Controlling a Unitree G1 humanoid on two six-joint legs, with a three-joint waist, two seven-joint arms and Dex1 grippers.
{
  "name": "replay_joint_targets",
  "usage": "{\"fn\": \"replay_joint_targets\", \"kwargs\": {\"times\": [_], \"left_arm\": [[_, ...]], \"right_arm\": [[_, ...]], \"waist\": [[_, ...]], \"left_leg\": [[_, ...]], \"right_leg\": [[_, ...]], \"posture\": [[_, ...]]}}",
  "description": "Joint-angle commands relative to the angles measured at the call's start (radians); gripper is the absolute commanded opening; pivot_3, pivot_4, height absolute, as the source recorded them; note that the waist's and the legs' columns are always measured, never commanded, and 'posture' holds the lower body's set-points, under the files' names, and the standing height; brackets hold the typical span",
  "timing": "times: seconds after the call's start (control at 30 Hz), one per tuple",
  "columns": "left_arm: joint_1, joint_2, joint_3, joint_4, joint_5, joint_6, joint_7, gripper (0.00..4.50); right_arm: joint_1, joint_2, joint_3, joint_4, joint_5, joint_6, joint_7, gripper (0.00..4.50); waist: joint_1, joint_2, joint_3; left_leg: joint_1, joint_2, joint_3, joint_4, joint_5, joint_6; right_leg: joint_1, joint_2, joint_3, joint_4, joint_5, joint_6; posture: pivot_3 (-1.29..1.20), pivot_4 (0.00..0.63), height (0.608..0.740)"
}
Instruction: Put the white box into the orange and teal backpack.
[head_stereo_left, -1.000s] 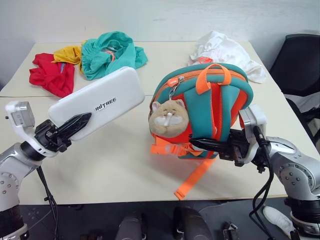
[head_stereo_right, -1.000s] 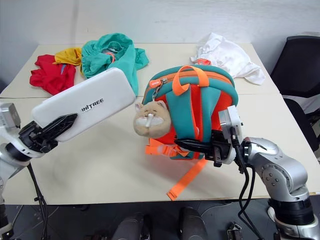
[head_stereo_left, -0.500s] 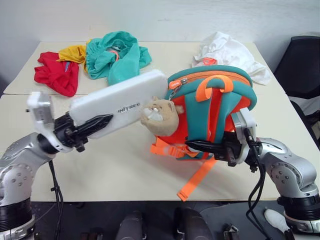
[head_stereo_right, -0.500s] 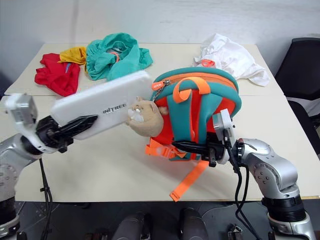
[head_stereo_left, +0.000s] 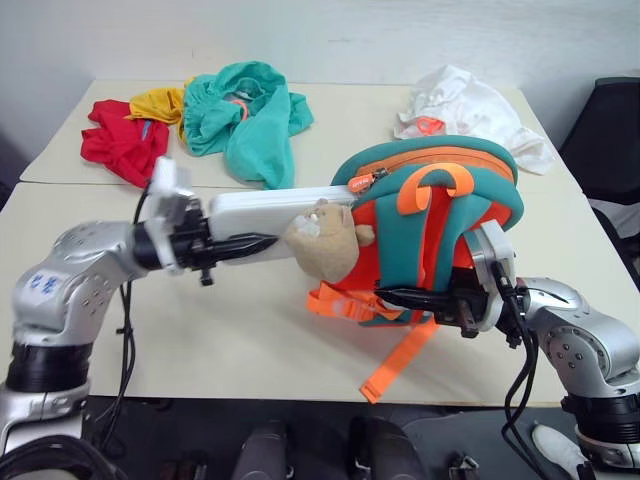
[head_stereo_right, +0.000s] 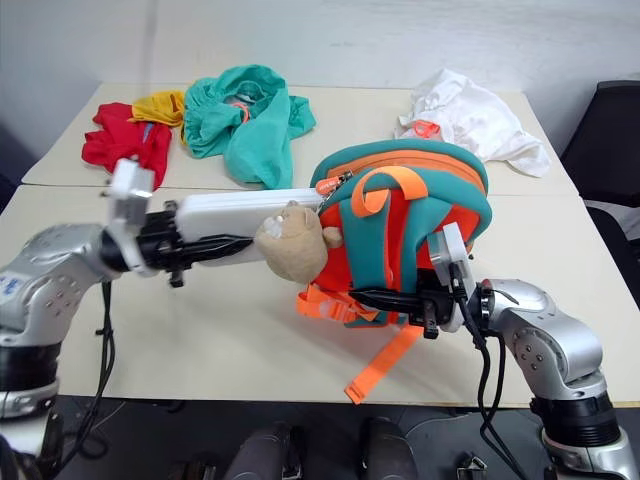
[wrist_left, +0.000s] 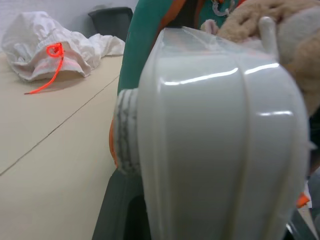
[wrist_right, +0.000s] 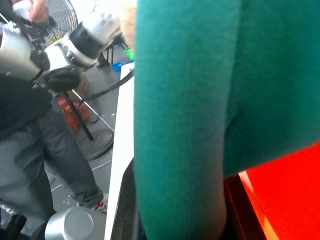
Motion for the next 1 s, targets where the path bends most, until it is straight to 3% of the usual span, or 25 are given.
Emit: {"fn": "replay_joint_targets", "kwargs": {"times": [0.03,0.17,0.37,0.43,0.5,0.7,0.83,1.0], "left_arm": [[-0.114,-0.056,-0.077,0.028,0.032,0.087,0.037,1.20],[-0.237,-0.183,-0.162,0.120,0.080,0.086,0.024,1.20],[-0.306,-0.342,-0.241,0.350,0.247,-0.130,0.000,1.20],[-0.298,-0.363,-0.222,0.352,0.246,-0.164,-0.019,1.93],[-0.276,-0.349,-0.181,0.312,0.224,-0.165,-0.033,2.49],[-0.123,-0.184,-0.002,0.231,0.131,-0.259,-0.210,4.33],[0.040,0.023,0.083,0.209,0.071,-0.245,-0.434,4.44],[0.106,0.002,0.133,0.010,-0.027,-0.169,-0.336,4.44]], "right_arm": [[-0.001,-0.020,-0.008,-0.020,0.009,0.004,0.022,0.01],[-0.004,-0.024,-0.003,-0.013,0.002,0.002,0.030,0.01],[-0.013,-0.009,0.014,-0.019,-0.019,-0.012,0.026,0.01],[-0.015,-0.004,0.016,-0.026,-0.023,-0.014,0.019,0.01],[-0.017,0.000,0.016,-0.032,-0.026,-0.016,0.009,0.01],[-0.021,0.019,0.010,-0.040,-0.040,-0.024,-0.039,0.01],[-0.015,0.040,0.011,-0.029,-0.051,-0.029,-0.070,0.01],[-0.005,0.055,0.020,-0.015,-0.065,-0.042,-0.079,0.01]], "waist": [[0.001,0.000,0.000],[0.001,-0.001,0.000],[-0.001,-0.001,0.001],[-0.001,-0.001,0.001],[-0.002,-0.001,0.001],[-0.028,-0.001,0.001],[-0.032,-0.001,0.001],[-0.002,-0.002,0.001]], "left_leg": [[0.000,0.000,0.000,0.000,0.000,0.000],[-0.001,0.000,0.001,0.001,0.001,0.001],[0.000,0.000,0.002,0.002,0.001,0.002],[0.000,0.000,0.001,0.002,0.001,0.002],[0.000,0.000,0.001,0.002,0.001,0.002],[0.000,0.002,0.000,0.002,0.002,0.000],[0.001,0.002,0.000,0.001,0.002,0.000],[-0.003,0.000,-0.004,0.004,0.001,0.002]], "right_leg": [[0.000,0.000,0.000,0.000,0.000,0.000],[0.000,0.002,0.000,0.000,0.000,0.000],[0.000,0.003,-0.002,0.001,0.000,0.001],[0.000,0.003,-0.002,0.001,0.000,0.001],[0.000,0.003,-0.002,0.001,0.000,0.001],[0.000,0.000,-0.001,0.001,0.000,0.001],[0.000,0.000,-0.001,0.002,0.000,0.000],[0.000,-0.003,-0.002,0.000,0.000,0.001]], "posture": [[0.00,0.150,0.740],[0.00,0.150,0.740],[0.00,0.150,0.740],[0.00,0.150,0.740],[0.00,0.150,0.740],[0.00,0.150,0.740],[0.00,0.150,0.740],[0.00,0.150,0.740]]}}
